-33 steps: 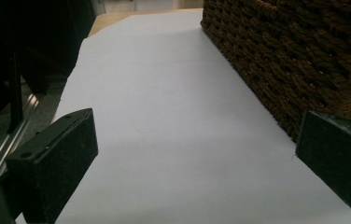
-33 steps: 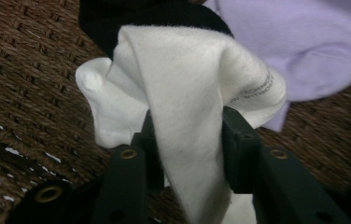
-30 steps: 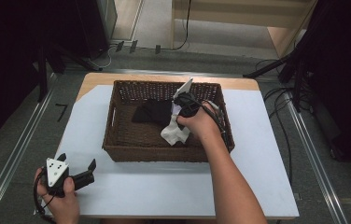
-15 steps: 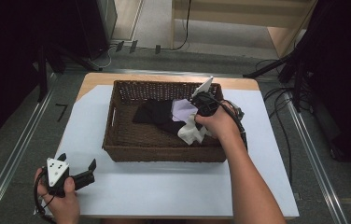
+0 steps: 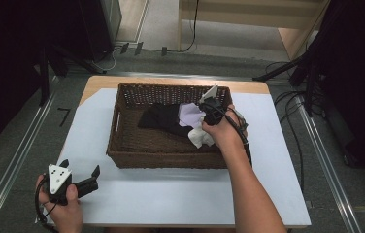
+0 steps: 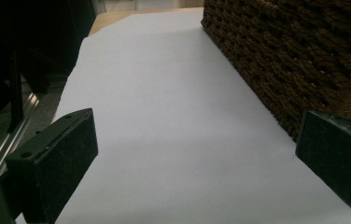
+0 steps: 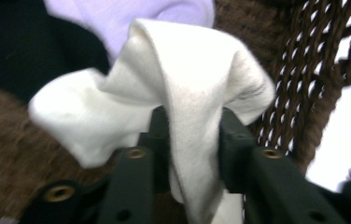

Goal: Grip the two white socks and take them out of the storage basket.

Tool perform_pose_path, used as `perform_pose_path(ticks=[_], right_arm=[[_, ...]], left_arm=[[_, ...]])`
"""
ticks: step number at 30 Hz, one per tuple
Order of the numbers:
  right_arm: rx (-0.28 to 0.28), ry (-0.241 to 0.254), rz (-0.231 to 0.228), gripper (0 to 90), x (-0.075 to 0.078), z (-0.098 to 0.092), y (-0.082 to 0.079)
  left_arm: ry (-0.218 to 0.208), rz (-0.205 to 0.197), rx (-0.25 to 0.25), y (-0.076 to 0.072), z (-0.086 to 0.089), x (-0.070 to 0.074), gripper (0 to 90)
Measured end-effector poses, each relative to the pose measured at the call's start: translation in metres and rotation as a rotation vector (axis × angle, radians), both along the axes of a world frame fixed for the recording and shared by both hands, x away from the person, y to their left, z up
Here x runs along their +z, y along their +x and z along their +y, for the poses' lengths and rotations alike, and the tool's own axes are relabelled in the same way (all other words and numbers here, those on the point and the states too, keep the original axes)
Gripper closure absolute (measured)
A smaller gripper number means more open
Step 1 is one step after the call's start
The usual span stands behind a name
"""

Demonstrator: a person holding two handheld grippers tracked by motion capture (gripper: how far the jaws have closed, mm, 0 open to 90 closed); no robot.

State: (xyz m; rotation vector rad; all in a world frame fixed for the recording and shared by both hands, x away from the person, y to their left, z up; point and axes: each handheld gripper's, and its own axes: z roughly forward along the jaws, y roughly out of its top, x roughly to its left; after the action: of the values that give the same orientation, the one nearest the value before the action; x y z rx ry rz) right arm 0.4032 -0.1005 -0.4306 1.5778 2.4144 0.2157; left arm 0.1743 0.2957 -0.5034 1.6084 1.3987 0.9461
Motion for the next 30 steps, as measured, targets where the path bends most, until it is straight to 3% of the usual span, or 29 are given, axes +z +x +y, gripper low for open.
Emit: perform_pose_path(ticks=[1,3,4,5,8,11,13,15,19,24,27,30], right_arm=[[-0.01,0.053,0.014,56.4,-0.003,0.0,0.002],[-0.02,0.151,0.095,42.7,-0.008,-0.002,0.004],[-0.019,0.173,0.127,37.0,-0.011,-0.001,0.005],[-0.013,0.178,0.145,31.2,-0.012,0.0,0.005],[0.026,0.151,0.137,16.2,-0.012,0.006,0.003],[0.057,0.141,0.173,7.6,-0.016,0.013,0.0],[0.077,0.077,0.2,2.4,-0.022,0.02,-0.002],[0.084,0.04,0.203,0.4,-0.026,0.023,-0.002],[0.071,0.051,0.227,0.0,-0.032,0.022,0.003],[0.083,-0.059,0.258,0.0,-0.05,0.028,0.004],[0.087,-0.055,0.254,0.0,-0.052,0.029,0.005],[0.065,-0.017,0.265,3.9,-0.053,0.025,0.007]], left_arm=[[0.001,0.001,-0.001,0.0,0.0,0.0,0.0],[0.002,0.002,-0.002,0.0,0.0,0.0,0.0],[0.004,0.004,-0.001,0.0,0.0,0.0,0.0],[0.005,0.005,-0.002,0.0,0.0,0.0,0.0],[0.006,0.005,-0.001,0.001,-0.001,0.0,0.0],[0.007,0.009,0.0,0.0,-0.001,0.0,0.0],[0.008,0.005,0.0,0.0,-0.001,0.0,0.0],[0.007,0.005,-0.003,0.0,0.0,0.0,0.0],[0.007,0.008,-0.003,0.0,-0.001,0.0,0.0],[0.004,0.006,-0.002,0.001,-0.001,0.0,0.0],[0.004,0.007,-0.003,0.001,-0.001,0.0,0.0],[0.002,0.006,-0.004,0.001,0.0,0.0,0.0]])
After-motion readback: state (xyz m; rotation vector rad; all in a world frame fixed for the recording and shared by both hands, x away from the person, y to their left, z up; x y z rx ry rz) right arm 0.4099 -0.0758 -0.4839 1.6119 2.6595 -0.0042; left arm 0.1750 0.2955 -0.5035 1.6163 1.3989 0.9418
